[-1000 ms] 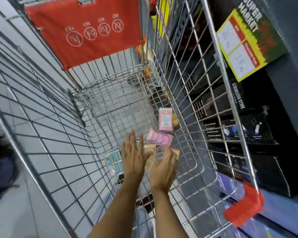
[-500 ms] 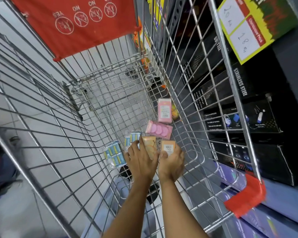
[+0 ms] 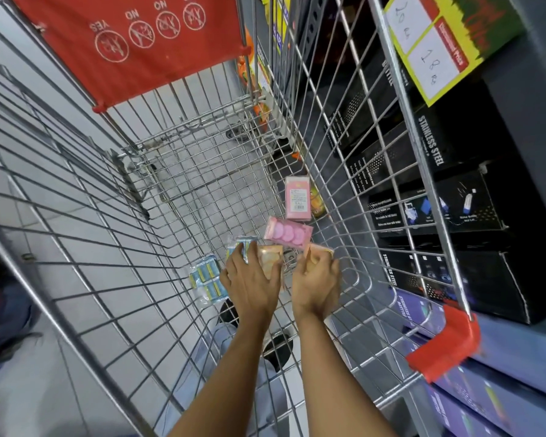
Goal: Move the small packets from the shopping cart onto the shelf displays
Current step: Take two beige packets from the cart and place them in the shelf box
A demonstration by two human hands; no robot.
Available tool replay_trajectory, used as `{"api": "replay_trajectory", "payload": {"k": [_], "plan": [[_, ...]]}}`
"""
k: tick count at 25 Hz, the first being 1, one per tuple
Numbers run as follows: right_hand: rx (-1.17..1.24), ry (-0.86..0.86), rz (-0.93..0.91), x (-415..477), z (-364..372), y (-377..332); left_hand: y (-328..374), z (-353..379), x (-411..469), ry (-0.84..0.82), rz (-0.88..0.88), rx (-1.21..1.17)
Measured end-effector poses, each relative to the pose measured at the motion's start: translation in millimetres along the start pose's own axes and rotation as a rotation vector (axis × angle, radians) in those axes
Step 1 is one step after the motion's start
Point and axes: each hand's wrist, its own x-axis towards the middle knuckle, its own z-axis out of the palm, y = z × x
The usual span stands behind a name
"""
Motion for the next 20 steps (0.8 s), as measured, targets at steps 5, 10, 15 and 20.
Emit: {"api": "replay_trajectory", "payload": {"k": [5, 10, 15, 20], "plan": [[-0.021, -0.033, 0.040, 3, 3, 7, -1, 0, -2, -0.035, 0.047, 0.032], [-0.092, -0.065, 0.122, 7, 9, 8, 4, 3, -1, -0.087, 0.082, 0.077], [-0.029, -0.016, 0.180, 11, 6, 9, 16, 1, 1, -0.111, 0.008, 0.024], [0.142, 0.094, 0.291, 6, -15, -8, 26, -13, -7, -0.056, 0.004, -0.096]]}}
